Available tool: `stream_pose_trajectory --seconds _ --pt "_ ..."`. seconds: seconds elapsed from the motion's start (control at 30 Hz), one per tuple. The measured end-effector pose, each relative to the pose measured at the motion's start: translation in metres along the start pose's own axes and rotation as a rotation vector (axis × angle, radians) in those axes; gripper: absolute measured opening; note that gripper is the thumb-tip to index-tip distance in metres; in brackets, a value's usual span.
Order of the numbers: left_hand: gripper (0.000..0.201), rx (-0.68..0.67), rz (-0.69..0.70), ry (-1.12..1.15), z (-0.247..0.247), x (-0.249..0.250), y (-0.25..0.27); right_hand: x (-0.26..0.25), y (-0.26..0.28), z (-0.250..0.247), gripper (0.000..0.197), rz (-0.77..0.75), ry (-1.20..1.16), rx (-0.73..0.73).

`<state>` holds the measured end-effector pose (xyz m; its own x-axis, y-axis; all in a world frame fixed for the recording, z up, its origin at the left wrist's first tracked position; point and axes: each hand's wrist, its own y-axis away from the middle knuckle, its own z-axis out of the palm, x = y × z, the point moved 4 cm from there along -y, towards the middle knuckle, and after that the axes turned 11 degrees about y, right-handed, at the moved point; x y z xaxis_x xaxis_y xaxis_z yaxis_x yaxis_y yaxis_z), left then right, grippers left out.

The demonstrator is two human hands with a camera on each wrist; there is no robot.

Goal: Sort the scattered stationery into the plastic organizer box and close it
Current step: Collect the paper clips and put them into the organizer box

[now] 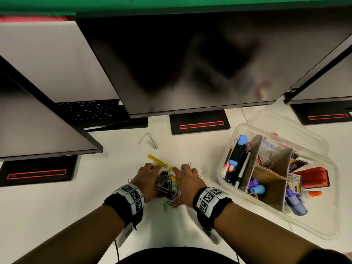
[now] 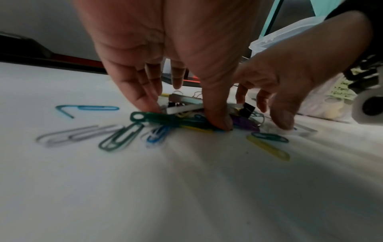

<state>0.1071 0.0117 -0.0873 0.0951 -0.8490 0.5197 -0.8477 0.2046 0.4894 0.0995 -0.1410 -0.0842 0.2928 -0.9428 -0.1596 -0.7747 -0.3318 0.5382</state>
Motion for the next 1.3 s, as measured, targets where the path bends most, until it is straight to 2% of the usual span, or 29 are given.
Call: stream_pose_trajectory --seconds 0.03,0.2,0.33,0.73,0.93,1.1,1.3 --pt "0.085 -0.007 0.015 0.021 0.0 0.001 -0.001 -0.004 -0.002 0.002 0.107 -0.013 0.001 0.005" --pt "0.044 -0.046 0.075 0.047 0.003 0.011 -0.001 -0.013 -0.008 0.001 0.047 -0.043 -0.1 0.067" --pt "0.032 -0.036 0.082 0.047 0.0 0.013 0.001 -0.009 -0.008 -0.007 0.03 -0.045 -0.136 0.058" --pt "0.025 0.091 0.098 0.169 -0.039 0.041 0.011 -0.003 0.018 -0.051 0.021 -0.002 -0.209 0.178" --pt "0.022 0.134 0.181 0.203 -0.071 0.073 0.025 -0.003 0.049 -0.09 0.021 0.027 -0.181 0.276" --pt "0.02 0.135 0.295 0.166 -0.092 0.123 0.031 0.023 0.086 -0.135 0.02 0.042 -0.177 0.33" --pt "0.022 0.123 0.429 0.182 -0.077 0.212 0.024 0.096 0.133 -0.172 0.014 0.167 -0.182 0.348"
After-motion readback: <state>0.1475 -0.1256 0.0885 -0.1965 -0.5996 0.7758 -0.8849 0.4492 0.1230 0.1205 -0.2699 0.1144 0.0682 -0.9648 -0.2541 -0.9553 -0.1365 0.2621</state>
